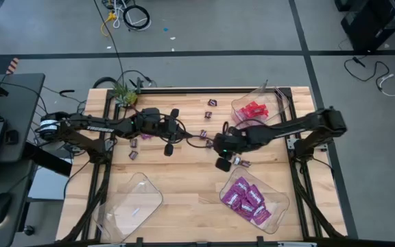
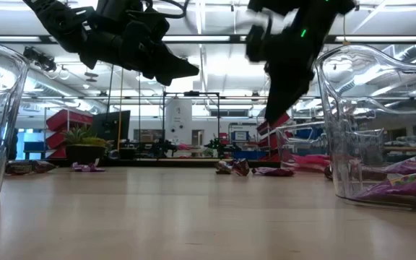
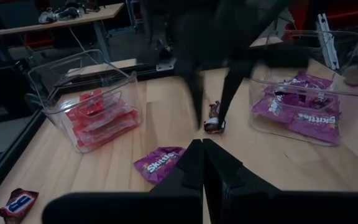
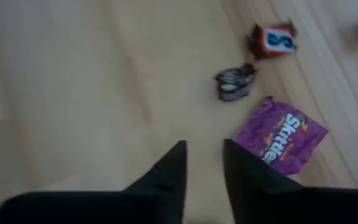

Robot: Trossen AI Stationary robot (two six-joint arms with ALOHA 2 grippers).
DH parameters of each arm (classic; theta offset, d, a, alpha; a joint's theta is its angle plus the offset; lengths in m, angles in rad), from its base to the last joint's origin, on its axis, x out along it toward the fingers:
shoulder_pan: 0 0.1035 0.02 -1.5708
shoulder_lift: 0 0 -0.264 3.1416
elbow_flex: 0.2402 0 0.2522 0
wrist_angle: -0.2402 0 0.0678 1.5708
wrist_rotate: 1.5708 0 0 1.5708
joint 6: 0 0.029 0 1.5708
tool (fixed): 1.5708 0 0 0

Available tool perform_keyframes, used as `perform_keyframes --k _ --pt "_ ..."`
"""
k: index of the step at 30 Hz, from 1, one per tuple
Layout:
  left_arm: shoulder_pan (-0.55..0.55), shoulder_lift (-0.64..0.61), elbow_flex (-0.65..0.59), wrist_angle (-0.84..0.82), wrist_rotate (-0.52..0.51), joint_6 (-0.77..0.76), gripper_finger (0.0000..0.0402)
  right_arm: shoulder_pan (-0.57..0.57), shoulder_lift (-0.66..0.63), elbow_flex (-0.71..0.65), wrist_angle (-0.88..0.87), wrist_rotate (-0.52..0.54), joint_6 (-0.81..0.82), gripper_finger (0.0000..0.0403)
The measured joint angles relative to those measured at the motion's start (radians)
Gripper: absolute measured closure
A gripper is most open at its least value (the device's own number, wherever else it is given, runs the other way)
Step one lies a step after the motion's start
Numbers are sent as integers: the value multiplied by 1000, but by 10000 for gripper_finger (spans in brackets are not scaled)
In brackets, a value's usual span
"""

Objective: Sort candy
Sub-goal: Put the violet candy into the bottom right transparent bin

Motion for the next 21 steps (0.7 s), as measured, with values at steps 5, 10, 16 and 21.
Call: perform_keyframes --k 5,10,16,21 --pt "0 0 0 -17 -1 0 401 -78 116 0 20 31 66 223" --pt "0 1 0 -37 -10 1 401 -156 189 0 32 18 132 145" --pt "0 1 0 -42 -10 1 401 -218 248 0 33 24 166 92" --pt "0 1 0 -45 -10 2 401 -236 275 5 44 -14 145 92"
